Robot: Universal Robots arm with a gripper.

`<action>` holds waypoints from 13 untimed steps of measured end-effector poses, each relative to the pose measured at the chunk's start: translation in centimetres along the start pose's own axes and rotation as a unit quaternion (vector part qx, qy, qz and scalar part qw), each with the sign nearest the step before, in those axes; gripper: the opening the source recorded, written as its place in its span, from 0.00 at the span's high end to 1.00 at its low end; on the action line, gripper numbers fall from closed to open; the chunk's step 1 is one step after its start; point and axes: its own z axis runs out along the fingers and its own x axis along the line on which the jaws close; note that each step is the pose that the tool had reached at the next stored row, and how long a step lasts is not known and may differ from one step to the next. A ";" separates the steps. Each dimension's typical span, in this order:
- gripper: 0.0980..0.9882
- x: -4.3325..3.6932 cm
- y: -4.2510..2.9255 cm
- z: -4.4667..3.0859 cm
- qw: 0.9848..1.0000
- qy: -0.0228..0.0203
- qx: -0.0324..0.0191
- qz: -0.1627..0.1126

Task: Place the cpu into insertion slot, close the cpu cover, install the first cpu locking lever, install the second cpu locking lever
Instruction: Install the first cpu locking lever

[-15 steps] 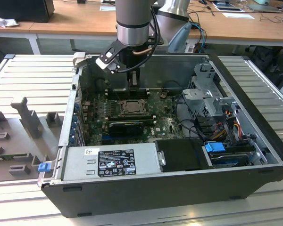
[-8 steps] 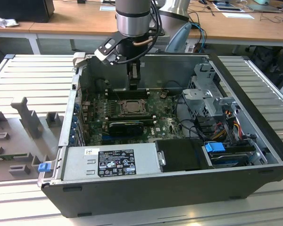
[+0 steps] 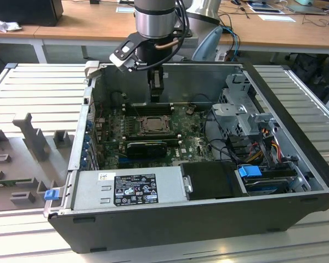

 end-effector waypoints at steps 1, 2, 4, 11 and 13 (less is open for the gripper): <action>0.99 0.00 0.00 0.00 1.000 0.000 0.000 -0.003; 0.99 0.00 -0.01 0.00 1.000 0.000 0.000 -0.006; 0.99 0.00 -0.03 0.00 1.000 0.000 0.000 -0.011; 0.99 0.00 -0.04 0.02 1.000 0.001 0.001 -0.027; 0.99 0.00 -0.04 0.01 0.999 0.001 0.001 -0.033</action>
